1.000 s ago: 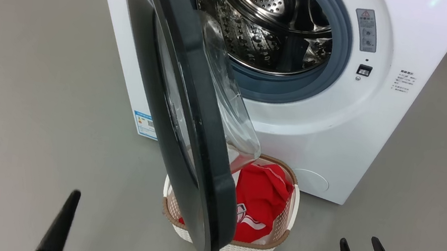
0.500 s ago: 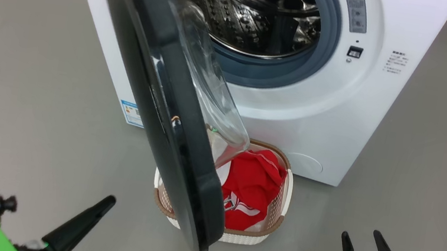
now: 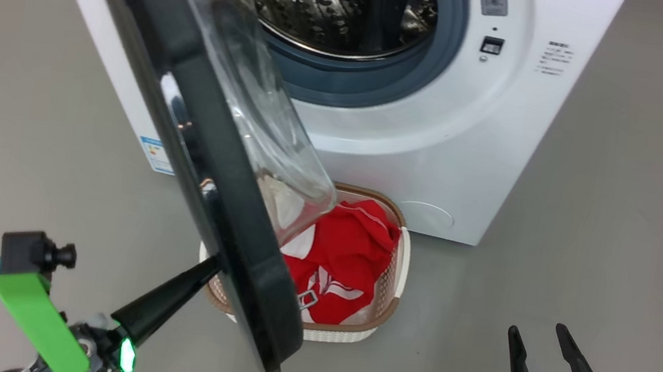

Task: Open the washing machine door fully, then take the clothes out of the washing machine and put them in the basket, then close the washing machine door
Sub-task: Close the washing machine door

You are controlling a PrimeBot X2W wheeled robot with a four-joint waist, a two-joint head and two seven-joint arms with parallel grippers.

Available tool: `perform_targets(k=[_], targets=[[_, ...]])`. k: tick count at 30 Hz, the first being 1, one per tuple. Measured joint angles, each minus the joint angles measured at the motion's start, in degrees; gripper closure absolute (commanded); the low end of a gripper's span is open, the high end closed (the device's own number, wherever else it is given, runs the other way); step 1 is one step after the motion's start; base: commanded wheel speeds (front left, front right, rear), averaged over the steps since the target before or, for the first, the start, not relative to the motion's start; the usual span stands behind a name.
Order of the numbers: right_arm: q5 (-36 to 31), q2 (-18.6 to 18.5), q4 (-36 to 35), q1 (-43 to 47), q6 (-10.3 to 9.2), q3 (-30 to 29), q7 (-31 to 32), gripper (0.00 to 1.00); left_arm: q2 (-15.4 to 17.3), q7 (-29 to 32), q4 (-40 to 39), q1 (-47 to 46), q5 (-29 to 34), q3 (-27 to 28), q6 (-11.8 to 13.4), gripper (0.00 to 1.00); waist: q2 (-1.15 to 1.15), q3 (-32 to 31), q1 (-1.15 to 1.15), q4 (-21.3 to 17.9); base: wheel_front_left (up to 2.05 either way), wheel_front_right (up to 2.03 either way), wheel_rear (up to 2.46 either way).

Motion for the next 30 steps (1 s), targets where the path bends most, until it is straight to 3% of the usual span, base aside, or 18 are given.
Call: perform_targets(k=[12,18,30], targets=[[0.1,0.0,-1.0,-2.9,0.0,0.0,0.0,0.0,-2.9,-1.2,-0.9,-6.9,3.9,-1.3,0.0,1.0,0.0,3.6,0.0,-3.7,0.0,0.0,0.0],[0.7,-0.1,-1.6,-4.7,0.0,0.1,0.0,0.0,-3.6,-5.2,-0.5,-13.8,6.9,-4.6,0.0,1.0,0.0,6.1,0.0,-6.6,0.0,0.0,0.0],[3.2,-0.1,-2.7,-7.8,0.0,0.8,0.0,0.0,-0.1,-16.8,7.2,-27.6,10.4,-10.2,0.0,1.0,0.0,11.3,0.0,-12.1,0.0,0.0,0.0]])
